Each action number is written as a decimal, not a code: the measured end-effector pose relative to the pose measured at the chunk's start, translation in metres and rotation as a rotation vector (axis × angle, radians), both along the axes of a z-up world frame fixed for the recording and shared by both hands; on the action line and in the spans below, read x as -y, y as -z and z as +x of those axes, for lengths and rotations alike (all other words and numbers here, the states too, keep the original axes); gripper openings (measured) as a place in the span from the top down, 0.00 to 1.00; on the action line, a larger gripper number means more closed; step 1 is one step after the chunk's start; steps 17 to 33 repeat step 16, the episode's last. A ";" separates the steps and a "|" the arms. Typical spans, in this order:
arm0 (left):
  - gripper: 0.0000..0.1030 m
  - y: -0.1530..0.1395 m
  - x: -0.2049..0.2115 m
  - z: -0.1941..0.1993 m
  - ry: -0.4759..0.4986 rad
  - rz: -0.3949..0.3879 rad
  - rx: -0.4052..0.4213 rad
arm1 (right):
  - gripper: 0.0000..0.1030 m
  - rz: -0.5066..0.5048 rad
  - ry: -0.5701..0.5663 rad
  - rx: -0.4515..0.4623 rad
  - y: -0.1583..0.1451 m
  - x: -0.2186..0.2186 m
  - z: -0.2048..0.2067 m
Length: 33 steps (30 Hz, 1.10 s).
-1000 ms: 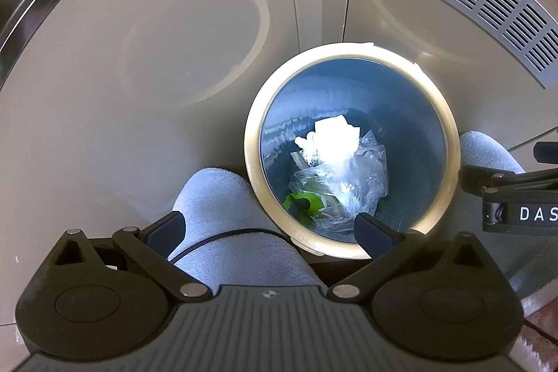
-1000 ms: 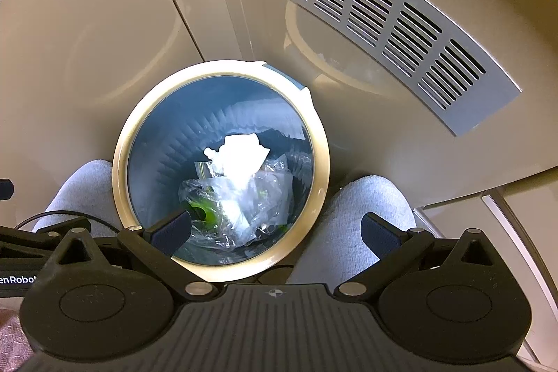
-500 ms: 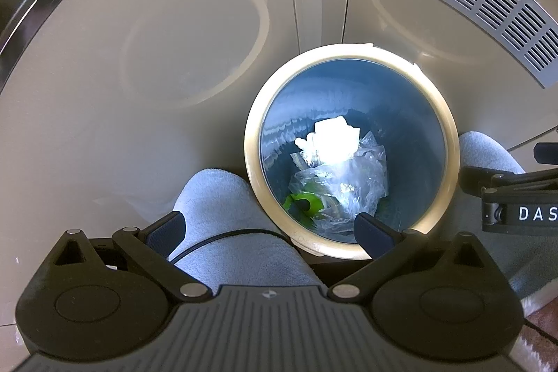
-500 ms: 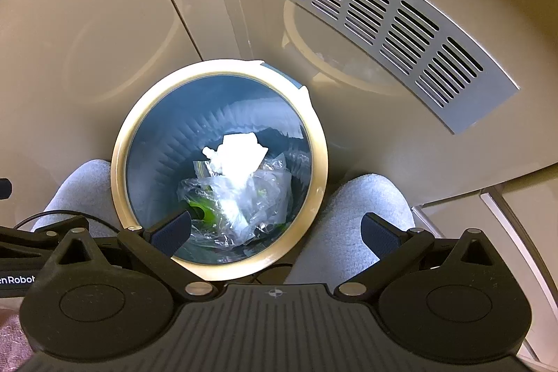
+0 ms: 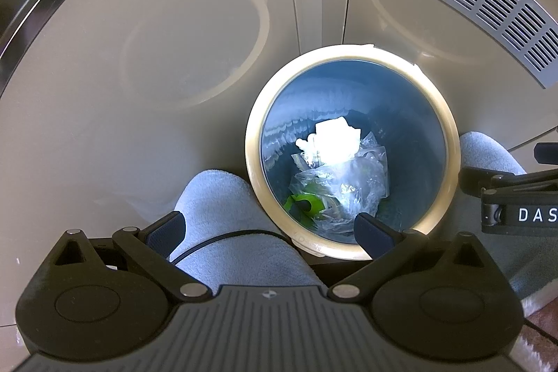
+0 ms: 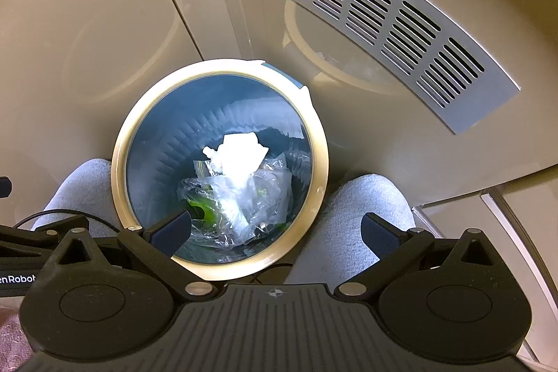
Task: Collect trash
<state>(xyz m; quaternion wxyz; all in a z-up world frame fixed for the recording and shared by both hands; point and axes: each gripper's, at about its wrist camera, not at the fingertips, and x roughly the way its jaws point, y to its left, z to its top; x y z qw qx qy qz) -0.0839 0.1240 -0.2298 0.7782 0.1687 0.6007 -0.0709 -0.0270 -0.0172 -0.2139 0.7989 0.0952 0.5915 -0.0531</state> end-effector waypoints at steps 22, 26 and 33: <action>0.00 -0.001 -0.001 0.000 0.002 0.006 0.008 | 0.00 0.000 0.001 -0.001 0.000 -0.001 0.000; 0.00 -0.001 -0.001 0.000 0.002 0.006 0.008 | 0.00 0.000 0.001 -0.001 0.000 -0.001 0.000; 0.00 -0.001 -0.001 0.000 0.002 0.006 0.008 | 0.00 0.000 0.001 -0.001 0.000 -0.001 0.000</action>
